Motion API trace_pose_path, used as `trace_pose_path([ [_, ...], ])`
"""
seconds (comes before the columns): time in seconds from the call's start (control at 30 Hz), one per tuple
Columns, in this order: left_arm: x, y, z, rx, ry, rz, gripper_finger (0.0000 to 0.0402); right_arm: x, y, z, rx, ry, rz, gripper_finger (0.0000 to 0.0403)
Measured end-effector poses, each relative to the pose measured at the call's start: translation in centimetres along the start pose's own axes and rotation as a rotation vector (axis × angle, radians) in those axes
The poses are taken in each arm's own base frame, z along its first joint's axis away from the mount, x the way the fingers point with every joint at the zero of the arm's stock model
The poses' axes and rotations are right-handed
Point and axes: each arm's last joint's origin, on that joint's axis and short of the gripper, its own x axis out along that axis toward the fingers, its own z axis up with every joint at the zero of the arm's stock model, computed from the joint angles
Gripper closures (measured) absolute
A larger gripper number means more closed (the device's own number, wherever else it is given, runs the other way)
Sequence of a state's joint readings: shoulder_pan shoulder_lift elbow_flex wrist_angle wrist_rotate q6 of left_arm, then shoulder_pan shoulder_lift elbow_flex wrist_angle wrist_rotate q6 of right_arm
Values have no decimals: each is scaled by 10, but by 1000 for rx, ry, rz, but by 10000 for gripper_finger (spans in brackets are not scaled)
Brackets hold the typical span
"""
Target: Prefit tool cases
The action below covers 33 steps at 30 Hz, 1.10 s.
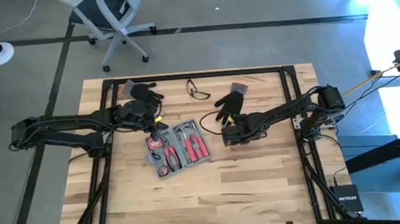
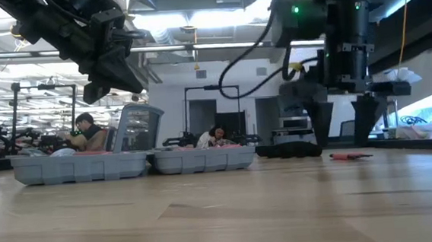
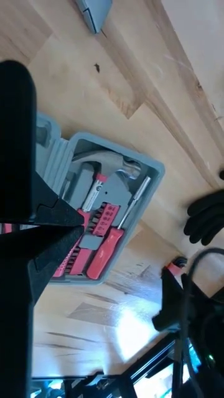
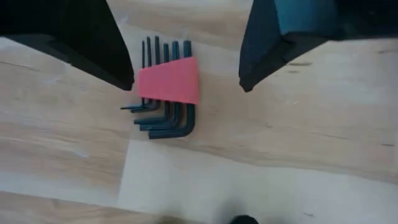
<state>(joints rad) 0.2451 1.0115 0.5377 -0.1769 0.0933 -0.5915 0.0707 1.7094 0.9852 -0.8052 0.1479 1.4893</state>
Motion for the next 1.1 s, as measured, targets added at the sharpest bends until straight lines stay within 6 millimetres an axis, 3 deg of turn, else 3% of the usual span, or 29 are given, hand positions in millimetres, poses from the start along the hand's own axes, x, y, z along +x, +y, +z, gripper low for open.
trace_pose_path([
  [0.23, 0, 0, -1, -4, 6, 3, 401, 14, 2, -2, -10, 12, -51, 119],
  [0.87, 0, 1, -2, -3, 21, 14, 402, 25, 3, 4, 4, 5, -91, 123],
  [0.97, 0, 1, -2, 2, 21, 14, 401, 25, 3, 4, -15, 4, -90, 140],
  [1.1, 0, 1, -2, 3, 21, 14, 401, 26, 4, 4, -28, 8, -80, 191],
])
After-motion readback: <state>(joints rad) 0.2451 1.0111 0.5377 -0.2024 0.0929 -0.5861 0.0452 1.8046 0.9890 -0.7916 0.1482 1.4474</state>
